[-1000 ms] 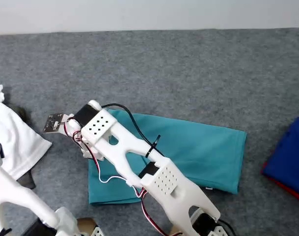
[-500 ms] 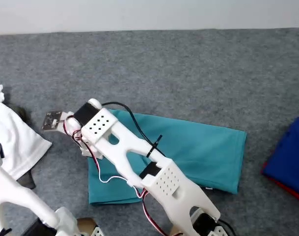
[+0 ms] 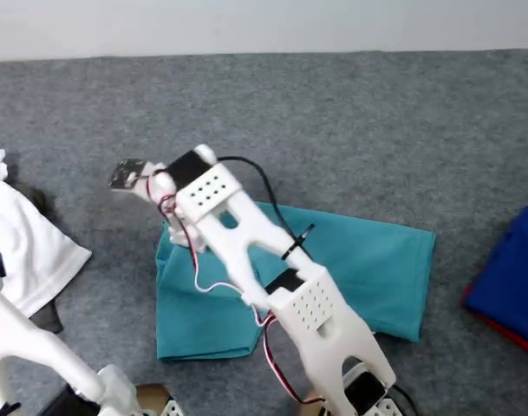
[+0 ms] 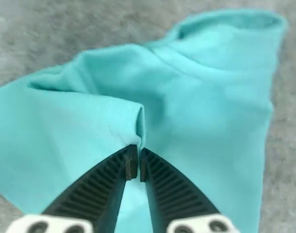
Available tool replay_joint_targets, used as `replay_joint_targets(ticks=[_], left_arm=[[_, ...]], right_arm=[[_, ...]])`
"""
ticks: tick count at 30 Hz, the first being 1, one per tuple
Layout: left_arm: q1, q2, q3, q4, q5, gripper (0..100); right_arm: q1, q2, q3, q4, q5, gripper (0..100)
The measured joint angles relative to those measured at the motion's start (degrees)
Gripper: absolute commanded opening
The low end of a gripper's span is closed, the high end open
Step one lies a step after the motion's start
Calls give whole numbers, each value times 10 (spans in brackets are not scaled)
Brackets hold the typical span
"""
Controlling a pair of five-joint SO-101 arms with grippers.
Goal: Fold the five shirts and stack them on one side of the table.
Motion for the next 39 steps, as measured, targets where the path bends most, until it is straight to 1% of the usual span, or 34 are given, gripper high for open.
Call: replay_joint_targets(ticks=[8, 16, 20, 22, 25, 27, 30, 36, 39], left_arm=[[0, 0, 0, 0, 0, 108], [0, 0, 0, 0, 0, 108], [0, 0, 13, 0, 0, 108], [0, 0, 16, 0, 0, 108], [0, 0, 16, 0, 0, 108], [0, 0, 18, 0, 0, 108], [0, 0, 18, 0, 0, 108], [-1, 0, 18, 0, 0, 108], [-24, -7, 18, 0, 0, 108]], right_arm=[[31, 0, 0, 0, 0, 11], [32, 1, 0, -2, 0, 12], [46, 1, 0, -3, 0, 17], [52, 1, 0, -3, 0, 52], [53, 1, 0, 1, 0, 139], [52, 1, -4, 2, -9, 179], [53, -11, -21, 2, -32, 196], [52, -93, -25, 2, -38, 195], [56, -146, -9, 2, -40, 195]])
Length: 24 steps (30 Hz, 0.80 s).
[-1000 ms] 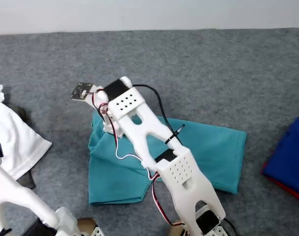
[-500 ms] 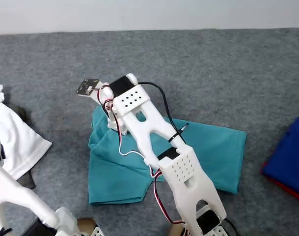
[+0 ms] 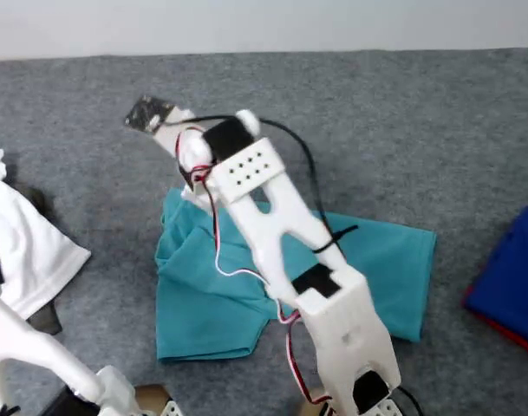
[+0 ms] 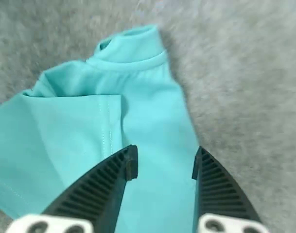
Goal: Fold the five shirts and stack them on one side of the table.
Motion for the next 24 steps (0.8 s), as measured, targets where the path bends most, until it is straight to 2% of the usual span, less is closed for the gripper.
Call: replay_joint_targets(ticks=[8, 18, 24], left_arm=[[-91, -31, 11, 0, 0, 108], [-171, -31, 100, -58, 0, 108], [-181, -31, 120, -79, 0, 108]], right_arm=[[-10, -113, 188, 0, -36, 195], [-149, -120, 320, -6, -38, 195], [-208, -121, 418, -19, -38, 196]])
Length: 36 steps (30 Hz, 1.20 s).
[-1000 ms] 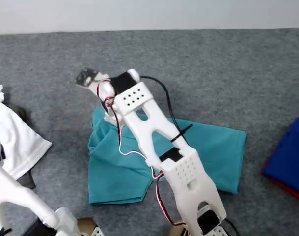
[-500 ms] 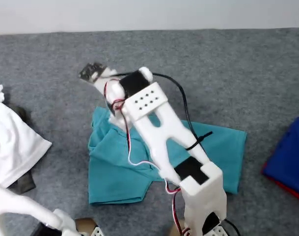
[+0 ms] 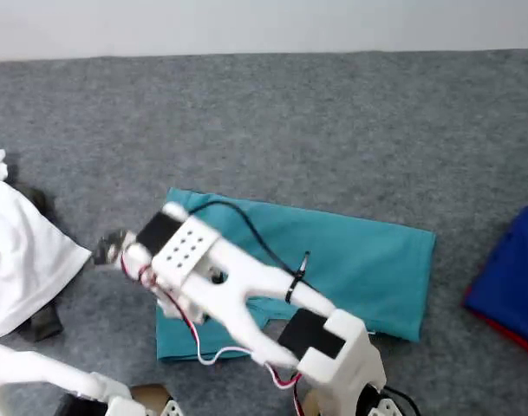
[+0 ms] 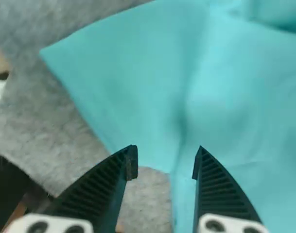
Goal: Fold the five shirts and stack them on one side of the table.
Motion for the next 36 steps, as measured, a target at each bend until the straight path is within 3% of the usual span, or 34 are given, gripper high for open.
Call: replay_joint_targets(ticks=[7, 19, 26, 36], left_arm=[[0, 0, 3, -2, 0, 108], [0, 0, 3, -2, 0, 108], [0, 0, 3, -2, 0, 108], [0, 0, 27, 12, 0, 108]], right_arm=[[-12, -17, 55, -24, 0, 196], [-40, -239, 303, -161, -2, 196], [-95, -250, 346, -231, -25, 196], [-111, -203, 383, -309, -25, 195]])
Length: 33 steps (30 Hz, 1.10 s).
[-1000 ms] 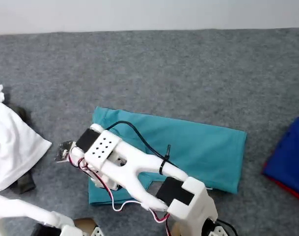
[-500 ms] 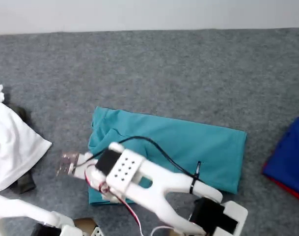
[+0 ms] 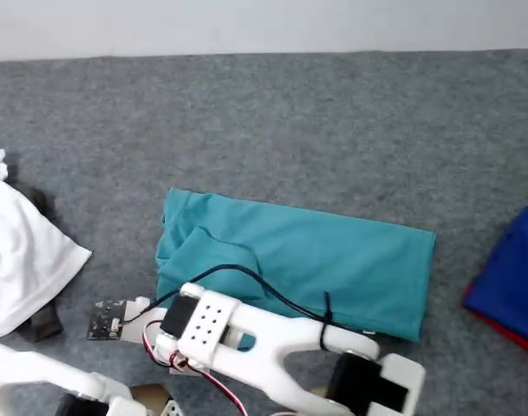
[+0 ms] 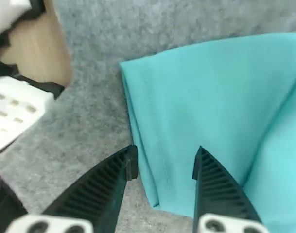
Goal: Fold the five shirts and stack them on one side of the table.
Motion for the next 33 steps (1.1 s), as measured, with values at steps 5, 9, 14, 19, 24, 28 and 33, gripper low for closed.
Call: replay_joint_targets(ticks=[5, 9, 14, 19, 24, 28, 33], left_arm=[[-29, -2, 2, 0, 0, 108], [-48, -4, 2, 0, -2, 108], [-53, -4, 2, 0, -2, 108], [-53, -4, 2, 0, -2, 108], [-53, -4, 2, 0, -2, 108], [-53, -4, 2, -6, -2, 108], [-53, -4, 2, -11, -2, 108]], right_arm=[[-1, 57, -16, 0, 18, 195], [-1, 86, -55, 0, 33, 194], [-2, 111, -60, -1, 47, 184], [0, 113, -69, 0, 51, 135], [9, 113, -69, -3, 70, 78], [33, 114, -100, -1, 74, 18], [70, 114, -141, 0, 75, 10]])
